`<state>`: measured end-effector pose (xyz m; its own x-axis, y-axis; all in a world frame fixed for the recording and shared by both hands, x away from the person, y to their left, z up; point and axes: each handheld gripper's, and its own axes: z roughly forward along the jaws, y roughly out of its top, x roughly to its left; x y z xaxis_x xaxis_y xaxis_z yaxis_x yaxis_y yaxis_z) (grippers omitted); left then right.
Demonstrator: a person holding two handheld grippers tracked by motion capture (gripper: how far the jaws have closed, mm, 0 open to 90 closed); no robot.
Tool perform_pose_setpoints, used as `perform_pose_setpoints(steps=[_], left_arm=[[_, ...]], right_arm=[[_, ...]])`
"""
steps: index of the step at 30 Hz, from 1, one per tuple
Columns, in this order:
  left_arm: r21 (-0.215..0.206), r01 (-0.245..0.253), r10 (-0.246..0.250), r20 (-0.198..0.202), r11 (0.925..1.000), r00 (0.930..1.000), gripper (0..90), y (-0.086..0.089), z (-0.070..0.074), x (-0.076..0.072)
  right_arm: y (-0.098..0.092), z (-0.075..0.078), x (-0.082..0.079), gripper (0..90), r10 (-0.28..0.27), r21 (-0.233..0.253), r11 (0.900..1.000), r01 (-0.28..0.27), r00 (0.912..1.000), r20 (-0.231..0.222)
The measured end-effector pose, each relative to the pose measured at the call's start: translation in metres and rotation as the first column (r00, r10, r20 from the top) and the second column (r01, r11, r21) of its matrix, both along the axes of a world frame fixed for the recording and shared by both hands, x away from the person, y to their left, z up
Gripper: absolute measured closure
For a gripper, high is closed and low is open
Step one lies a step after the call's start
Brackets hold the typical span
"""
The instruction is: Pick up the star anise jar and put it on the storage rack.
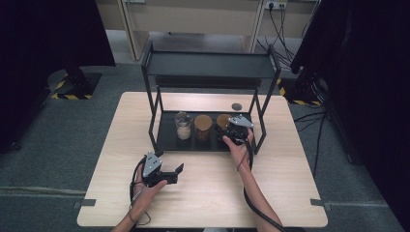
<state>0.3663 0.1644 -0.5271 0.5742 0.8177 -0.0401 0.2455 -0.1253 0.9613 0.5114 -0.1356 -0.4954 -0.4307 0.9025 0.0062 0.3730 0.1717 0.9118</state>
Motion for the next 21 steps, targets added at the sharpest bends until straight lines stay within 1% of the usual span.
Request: perform_pose_setpoints(steps=[10, 17, 18, 20, 21], left_arm=[[0.001, 0.000, 0.000, 0.001, 1.0000, 1.0000, 2.6, 0.0000, 0.0000, -0.0001], [0.003, 0.000, 0.000, 0.002, 1.0000, 1.0000, 2.6, -0.0002, 0.0000, -0.0002], [0.003, 0.000, 0.000, 0.002, 1.0000, 1.0000, 2.6, -0.0002, 0.0000, -0.0002], [0.003, 0.000, 0.000, 0.003, 1.0000, 1.0000, 2.6, -0.0002, 0.0000, -0.0002], [0.003, 0.000, 0.000, 0.003, 1.0000, 1.0000, 2.6, -0.0003, 0.0000, -0.0002]], right_arm=[[0.0018, -0.0067, 0.0021, 25.7, 0.001, -0.002, 1.000, -0.001, 1.0000, -0.001], [0.0016, -0.0085, 0.0018, 25.5, 0.005, -0.016, 1.000, -0.005, 1.0000, 0.005], [0.0017, -0.0084, 0.0016, 25.2, 0.003, -0.017, 1.000, -0.003, 1.0000, 0.005], [0.0019, -0.0080, 0.0011, 21.8, -0.006, -0.020, 1.000, 0.006, 0.9999, 0.011], [0.0019, -0.0079, 0.0013, 20.1, -0.004, -0.019, 1.000, 0.004, 1.0000, 0.006]])
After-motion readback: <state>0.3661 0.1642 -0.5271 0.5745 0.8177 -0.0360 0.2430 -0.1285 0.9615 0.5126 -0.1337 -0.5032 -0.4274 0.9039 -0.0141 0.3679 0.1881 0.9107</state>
